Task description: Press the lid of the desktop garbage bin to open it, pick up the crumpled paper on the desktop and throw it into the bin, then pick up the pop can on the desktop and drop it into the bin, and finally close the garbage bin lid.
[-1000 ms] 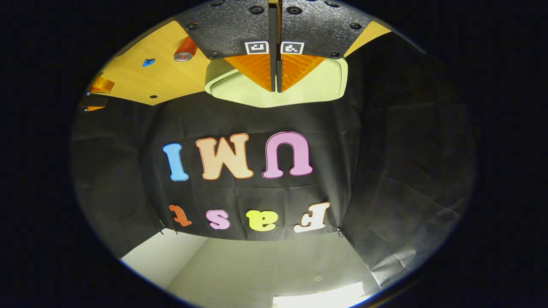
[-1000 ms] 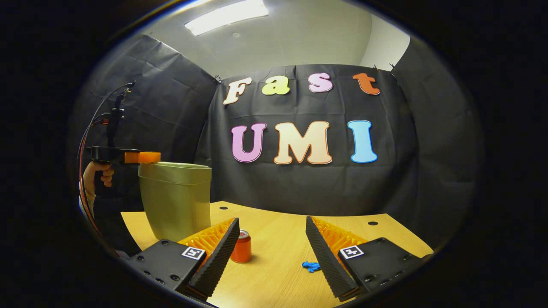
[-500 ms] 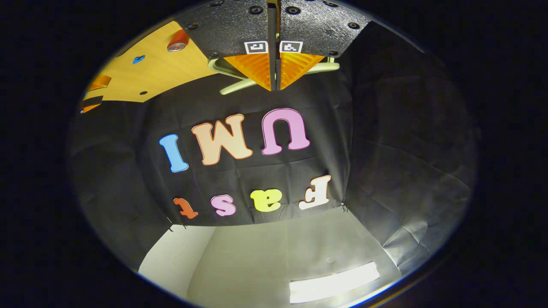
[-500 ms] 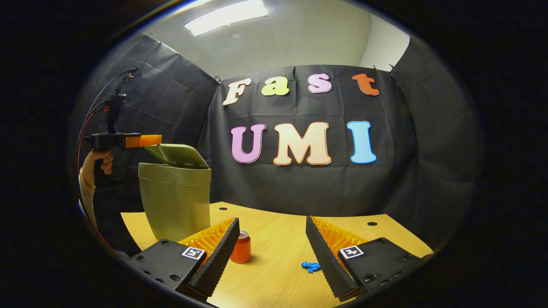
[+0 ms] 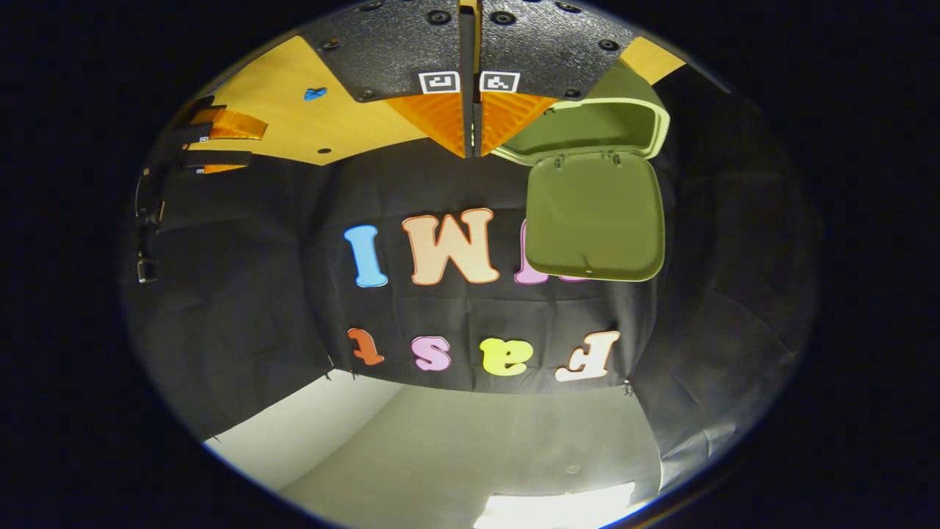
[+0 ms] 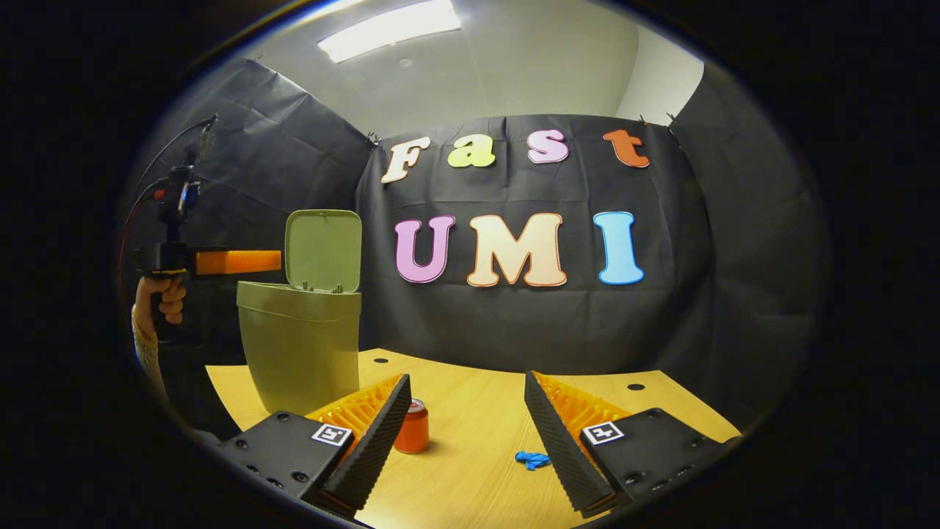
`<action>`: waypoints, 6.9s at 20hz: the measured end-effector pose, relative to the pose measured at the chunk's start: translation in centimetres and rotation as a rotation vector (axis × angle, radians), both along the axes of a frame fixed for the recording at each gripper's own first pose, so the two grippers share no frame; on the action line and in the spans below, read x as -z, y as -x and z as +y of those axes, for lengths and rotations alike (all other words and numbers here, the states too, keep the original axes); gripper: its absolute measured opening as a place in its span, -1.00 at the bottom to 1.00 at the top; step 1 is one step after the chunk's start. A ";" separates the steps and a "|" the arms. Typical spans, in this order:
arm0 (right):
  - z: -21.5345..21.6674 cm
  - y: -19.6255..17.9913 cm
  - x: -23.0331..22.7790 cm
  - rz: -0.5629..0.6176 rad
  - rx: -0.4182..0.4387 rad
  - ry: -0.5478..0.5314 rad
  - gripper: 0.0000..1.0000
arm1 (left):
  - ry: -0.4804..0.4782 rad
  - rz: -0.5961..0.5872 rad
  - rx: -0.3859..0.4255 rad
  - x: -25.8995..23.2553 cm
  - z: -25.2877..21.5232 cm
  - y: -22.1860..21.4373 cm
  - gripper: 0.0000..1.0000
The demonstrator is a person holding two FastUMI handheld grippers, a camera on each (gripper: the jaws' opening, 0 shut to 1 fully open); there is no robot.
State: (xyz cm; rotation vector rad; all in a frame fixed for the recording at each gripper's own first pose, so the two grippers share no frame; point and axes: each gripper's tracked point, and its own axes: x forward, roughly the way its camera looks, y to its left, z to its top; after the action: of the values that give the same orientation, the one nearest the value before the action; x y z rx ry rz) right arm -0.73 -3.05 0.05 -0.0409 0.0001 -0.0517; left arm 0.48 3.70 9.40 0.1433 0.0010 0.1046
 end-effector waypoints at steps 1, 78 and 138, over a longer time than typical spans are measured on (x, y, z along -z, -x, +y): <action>-0.1 -0.1 0.1 0.002 0.003 0.005 0.95 | 0.002 0.002 0.021 0.5 -0.7 0.0 -1.00; -9.0 -13.3 11.4 0.833 -0.104 0.079 -0.43 | 0.080 0.222 0.304 14.5 -7.8 -0.1 0.87; -4.0 -12.8 -3.2 0.172 -0.081 0.112 0.96 | 0.122 0.337 0.229 18.1 -8.5 -6.5 0.88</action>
State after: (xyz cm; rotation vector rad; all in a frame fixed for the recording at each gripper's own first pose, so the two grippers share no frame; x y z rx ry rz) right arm 12.08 -7.06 3.30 -0.1566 0.1672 0.0326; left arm 6.98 -4.78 -8.67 0.0369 0.3257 -0.1489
